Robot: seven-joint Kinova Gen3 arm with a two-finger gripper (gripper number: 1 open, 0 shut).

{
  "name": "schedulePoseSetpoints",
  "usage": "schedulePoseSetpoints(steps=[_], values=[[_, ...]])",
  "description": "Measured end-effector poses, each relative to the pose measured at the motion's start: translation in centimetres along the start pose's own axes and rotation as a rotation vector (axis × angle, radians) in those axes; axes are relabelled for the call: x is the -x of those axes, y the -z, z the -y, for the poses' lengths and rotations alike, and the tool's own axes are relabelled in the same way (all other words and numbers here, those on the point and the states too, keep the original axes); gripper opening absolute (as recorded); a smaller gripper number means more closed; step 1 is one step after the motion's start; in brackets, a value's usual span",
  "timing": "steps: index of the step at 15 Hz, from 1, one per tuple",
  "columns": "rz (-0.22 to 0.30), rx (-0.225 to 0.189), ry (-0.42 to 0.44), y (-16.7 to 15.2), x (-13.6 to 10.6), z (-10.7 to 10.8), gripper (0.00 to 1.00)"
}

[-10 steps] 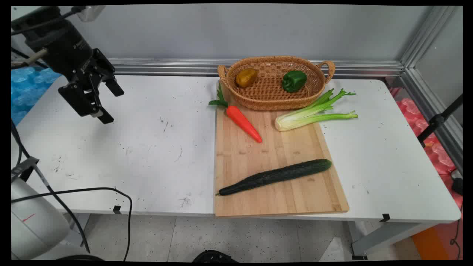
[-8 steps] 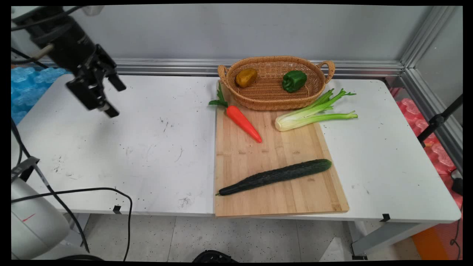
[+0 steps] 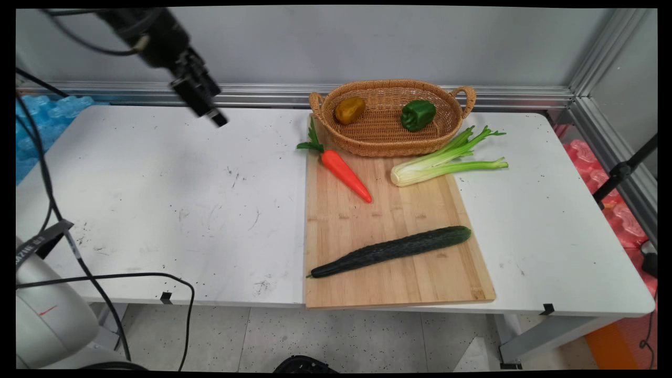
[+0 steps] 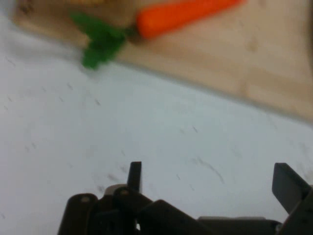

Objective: Pick up the potato from the vegetable basket

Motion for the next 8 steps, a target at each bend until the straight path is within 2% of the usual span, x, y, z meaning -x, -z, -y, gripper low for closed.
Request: schedulePoseSetpoints(steps=[8], values=[[-0.097, -0.096, 0.099, -6.2, -7.1, 4.5, 1.0]])
